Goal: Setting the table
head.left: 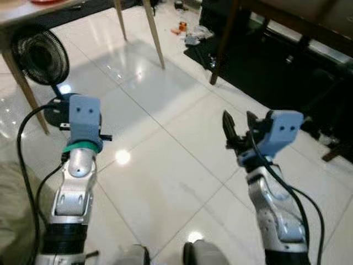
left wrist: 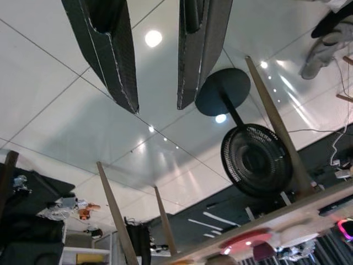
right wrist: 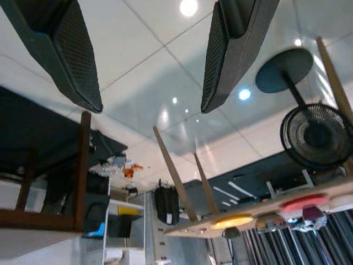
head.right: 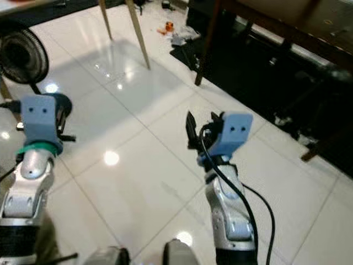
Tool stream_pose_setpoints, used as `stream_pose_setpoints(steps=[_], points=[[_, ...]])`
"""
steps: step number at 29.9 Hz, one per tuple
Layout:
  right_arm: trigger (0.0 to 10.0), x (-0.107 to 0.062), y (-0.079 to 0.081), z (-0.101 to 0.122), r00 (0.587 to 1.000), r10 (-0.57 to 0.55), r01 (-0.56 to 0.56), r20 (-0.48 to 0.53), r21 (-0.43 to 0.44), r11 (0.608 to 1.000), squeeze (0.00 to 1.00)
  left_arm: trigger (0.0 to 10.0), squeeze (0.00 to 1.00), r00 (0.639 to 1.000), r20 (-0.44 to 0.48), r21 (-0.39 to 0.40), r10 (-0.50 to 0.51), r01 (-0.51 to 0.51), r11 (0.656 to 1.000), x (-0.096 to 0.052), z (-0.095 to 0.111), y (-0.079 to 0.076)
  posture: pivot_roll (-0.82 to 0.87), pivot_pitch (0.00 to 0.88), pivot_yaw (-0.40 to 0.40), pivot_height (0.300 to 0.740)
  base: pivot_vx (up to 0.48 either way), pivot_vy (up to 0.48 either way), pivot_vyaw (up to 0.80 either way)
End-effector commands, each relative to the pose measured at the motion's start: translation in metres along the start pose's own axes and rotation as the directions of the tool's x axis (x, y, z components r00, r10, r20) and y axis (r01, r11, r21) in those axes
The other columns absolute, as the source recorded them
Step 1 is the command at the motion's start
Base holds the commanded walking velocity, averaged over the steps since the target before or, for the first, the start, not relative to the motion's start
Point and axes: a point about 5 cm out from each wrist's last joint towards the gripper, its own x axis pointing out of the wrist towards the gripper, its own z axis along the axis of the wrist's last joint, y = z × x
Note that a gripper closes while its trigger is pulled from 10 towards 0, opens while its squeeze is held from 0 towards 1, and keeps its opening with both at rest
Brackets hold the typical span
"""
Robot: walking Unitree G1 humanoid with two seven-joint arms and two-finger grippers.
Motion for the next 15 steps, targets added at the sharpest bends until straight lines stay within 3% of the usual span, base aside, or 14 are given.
stream_pose_setpoints(steps=[1,15], points=[[10.0,-0.0004,0.0027,-0.0035,1.000,0.006,-0.006,-0.011,0.003,1.000,0.00,10.0,0.00,1.000,-0.015,0.008,0.014,-0.014,1.000,-0.0008,-0.0048,0.0028,0.02,0.015,0.002,0.740,0.454,0.000,0.00],[10.0,0.0029,0.0051,-0.0031,1.000,0.024,-0.024,-0.005,-0.012,1.000,0.00,10.0,0.00,1.000,-0.009,0.005,0.013,-0.013,1.000,-0.0001,-0.0038,0.0016,0.02,0.012,0.001,0.740,0.453,0.000,0.74]])
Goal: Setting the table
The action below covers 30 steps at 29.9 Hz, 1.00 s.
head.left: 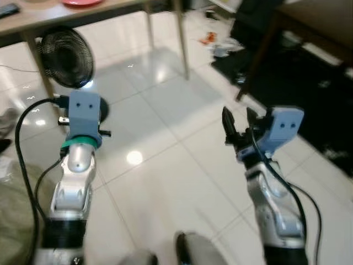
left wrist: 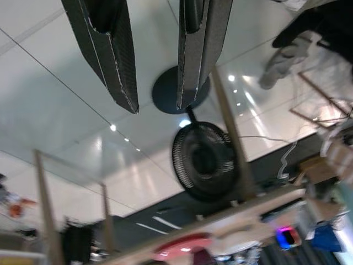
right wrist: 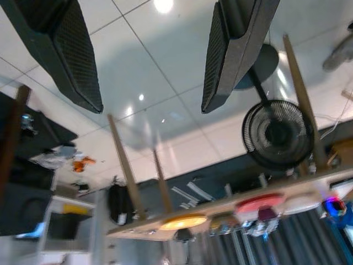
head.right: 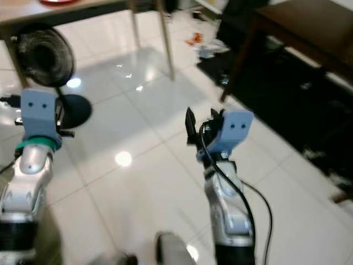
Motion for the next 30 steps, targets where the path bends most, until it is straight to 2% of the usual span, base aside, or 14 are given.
stream_pose_setpoints(steps=[1,10,11,13,14,15,17,18,19,20,21,23,25,30], points=[[10.0,0.000,0.005,-0.002,1.000,0.015,-0.015,-0.003,-0.001,1.000,0.00,10.0,0.00,1.000,-0.015,0.004,0.007,-0.007,1.000,-0.001,-0.005,0.002,0.02,0.012,0.001,0.740,0.450,0.000,0.80],[10.0,0.000,0.006,-0.005,1.000,0.021,-0.021,-0.018,-0.023,1.000,0.00,10.0,0.00,1.000,-0.019,0.011,-0.002,0.002,1.000,-0.002,-0.006,0.001,0.03,0.018,-0.001,0.740,0.451,0.000,0.71],[10.0,0.001,-0.005,-0.008,0.998,-0.038,0.036,-0.041,-0.058,0.998,0.00,10.0,0.00,0.999,-0.022,0.013,-0.042,0.042,0.999,-0.003,-0.007,-0.003,0.03,0.021,-0.004,0.740,0.450,0.000,0.00],[10.0,0.002,-0.013,-0.011,0.995,-0.082,0.077,-0.056,-0.084,0.993,0.00,10.0,0.00,0.997,-0.023,0.014,-0.071,0.071,0.997,-0.004,-0.008,-0.005,0.03,0.021,-0.004,0.740,0.450,0.000,0.00],[10.0,0.002,-0.025,-0.013,0.987,-0.142,0.131,-0.072,-0.139,0.981,0.00,10.0,0.00,0.993,-0.019,0.021,-0.119,0.120,0.993,-0.004,-0.008,-0.011,0.03,0.022,-0.005,0.740,0.446,0.000,0.00],[10.0,0.002,-0.025,-0.013,0.987,-0.142,0.131,-0.072,-0.139,0.981,0.00,10.0,0.00,0.993,-0.019,0.021,-0.119,0.120,0.993,-0.004,-0.008,-0.011,0.03,0.022,-0.005,0.740,0.446,0.000,0.00],[10.0,0.000,-0.054,-0.018,0.958,-0.265,0.214,-0.105,-0.350,0.912,0.00,10.0,0.00,0.958,-0.017,0.027,-0.287,0.287,0.958,-0.007,-0.007,-0.031,0.03,0.021,-0.001,0.740,0.448,0.000,0.00],[10.0,0.000,-0.054,-0.018,0.958,-0.265,0.214,-0.105,-0.350,0.912,0.00,10.0,0.00,0.958,-0.017,0.027,-0.287,0.287,0.958,-0.007,-0.007,-0.031,0.03,0.021,-0.001,0.740,0.446,0.000,0.00],[10.0,-0.002,-0.068,-0.019,0.943,-0.312,0.235,-0.115,-0.433,0.870,0.00,10.0,0.00,0.934,-0.011,0.040,-0.357,0.357,0.933,-0.008,-0.006,-0.039,0.03,0.022,0.000,0.740,0.439,0.000,0.00],[10.0,-0.002,-0.068,-0.019,0.943,-0.312,0.235,-0.115,-0.433,0.870,0.00,10.0,0.00,0.934,-0.011,0.040,-0.357,0.357,0.933,-0.008,-0.006,-0.039,0.03,0.022,0.000,0.740,0.439,0.000,0.00],[10.0,-0.004,-0.076,-0.019,0.934,-0.336,0.243,-0.119,-0.478,0.844,0.00,10.0,0.00,0.918,-0.008,0.048,-0.396,0.396,0.917,-0.008,-0.006,-0.044,0.03,0.022,0.000,0.740,0.439,0.000,0.00],[10.0,-0.004,-0.076,-0.019,0.934,-0.336,0.243,-0.119,-0.478,0.844,0.00,10.0,0.00,0.918,-0.008,0.048,-0.396,0.396,0.917,-0.008,-0.006,-0.044,0.03,0.022,0.000,0.740,0.439,0.000,0.00],[10.0,-0.010,-0.090,-0.018,0.935,-0.336,0.232,-0.115,-0.521,0.822,0.00,10.0,0.00,0.891,0.002,0.049,-0.454,0.454,0.890,-0.007,-0.004,-0.054,0.02,0.022,0.005,0.740,0.431,0.000,0.00],[10.0,-0.015,-0.086,-0.017,0.971,-0.199,0.110,-0.131,-0.493,0.863,0.00,10.0,0.00,0.861,0.018,0.040,-0.508,0.508,0.861,-0.004,0.003,-0.064,0.00,0.029,0.029,0.740,0.426,0.000,0.00]])
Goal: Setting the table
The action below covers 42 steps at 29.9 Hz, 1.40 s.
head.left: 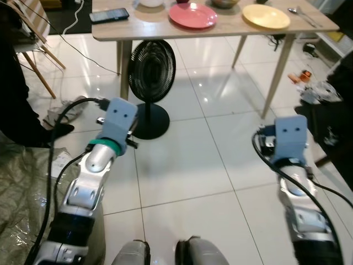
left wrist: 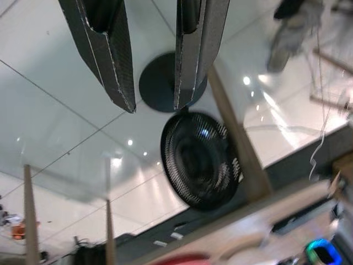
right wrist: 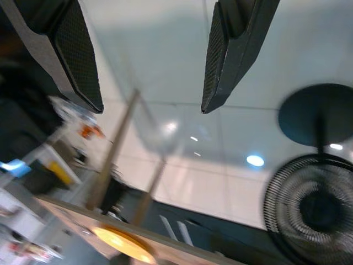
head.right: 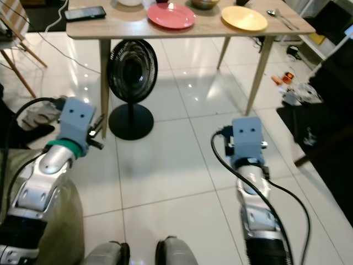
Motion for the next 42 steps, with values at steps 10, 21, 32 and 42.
stream_pose_setpoints(steps=[10,21,32,42], points=[[10.0,0.003,0.002,0.008,0.998,0.043,-0.049,0.051,0.114,0.992,0.00,10.0,0.00,0.998,0.009,-0.026,-0.068,0.069,0.997,0.006,0.004,-0.007,0.01,0.040,0.029,0.740,0.412,0.000,0.00],[10.0,0.005,0.005,0.013,0.995,0.055,-0.069,0.088,0.164,0.984,0.00,10.0,0.00,0.999,0.011,-0.022,-0.033,0.033,0.999,0.005,0.003,0.000,0.02,0.041,0.022,0.740,0.405,0.000,0.00],[10.0,0.006,0.011,0.016,0.992,0.069,-0.087,0.104,0.180,0.980,0.00,10.0,0.00,1.000,0.015,-0.014,0.011,-0.011,1.000,0.006,0.004,0.007,0.03,0.041,0.019,0.740,0.467,0.000,0.00],[10.0,0.007,0.013,0.016,0.991,0.076,-0.096,0.106,0.195,0.976,0.00,10.0,0.00,1.000,0.010,-0.016,0.018,-0.018,1.000,0.007,0.003,0.008,0.02,0.037,0.020,0.740,0.480,0.000,0.00]])
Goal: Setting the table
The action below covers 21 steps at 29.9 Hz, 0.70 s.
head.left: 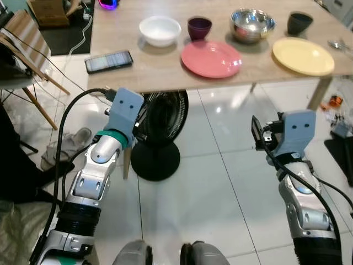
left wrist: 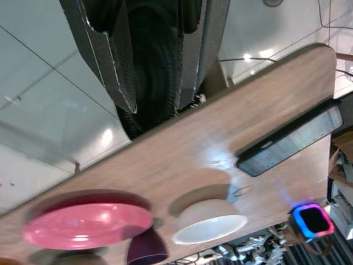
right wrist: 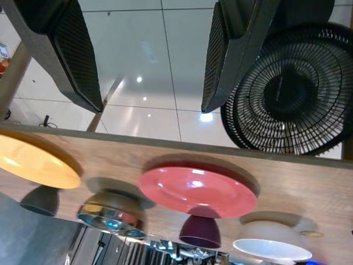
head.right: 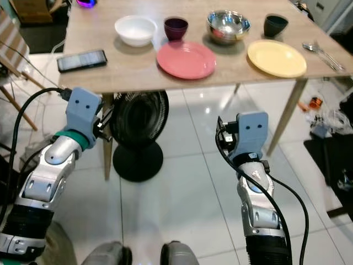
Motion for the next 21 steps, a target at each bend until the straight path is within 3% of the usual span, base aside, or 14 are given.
stream_pose_setpoints(steps=[1,16,21], points=[[10.0,-0.0014,-0.0023,-0.0026,1.000,-0.001,0.001,-0.010,0.007,1.000,0.00,10.0,0.00,1.000,-0.019,0.002,0.000,0.000,1.000,-0.0003,-0.0045,-0.0002,0.02,0.037,0.020,0.740,0.480,0.000,0.00],[10.0,-0.0012,-0.0015,-0.0008,1.000,-0.003,0.003,0.001,0.007,1.000,0.00,10.0,0.00,1.000,-0.019,0.000,0.000,0.000,1.000,-0.0011,-0.0053,-0.0007,0.02,0.030,0.020,0.740,0.480,0.000,0.00],[10.0,-0.0020,-0.0006,-0.0007,1.000,0.003,-0.003,0.003,0.010,1.000,0.00,10.0,0.00,1.000,-0.020,-0.003,-0.008,0.008,1.000,-0.0015,-0.0056,-0.0020,0.02,0.034,0.018,0.740,0.102,0.000,0.00]])
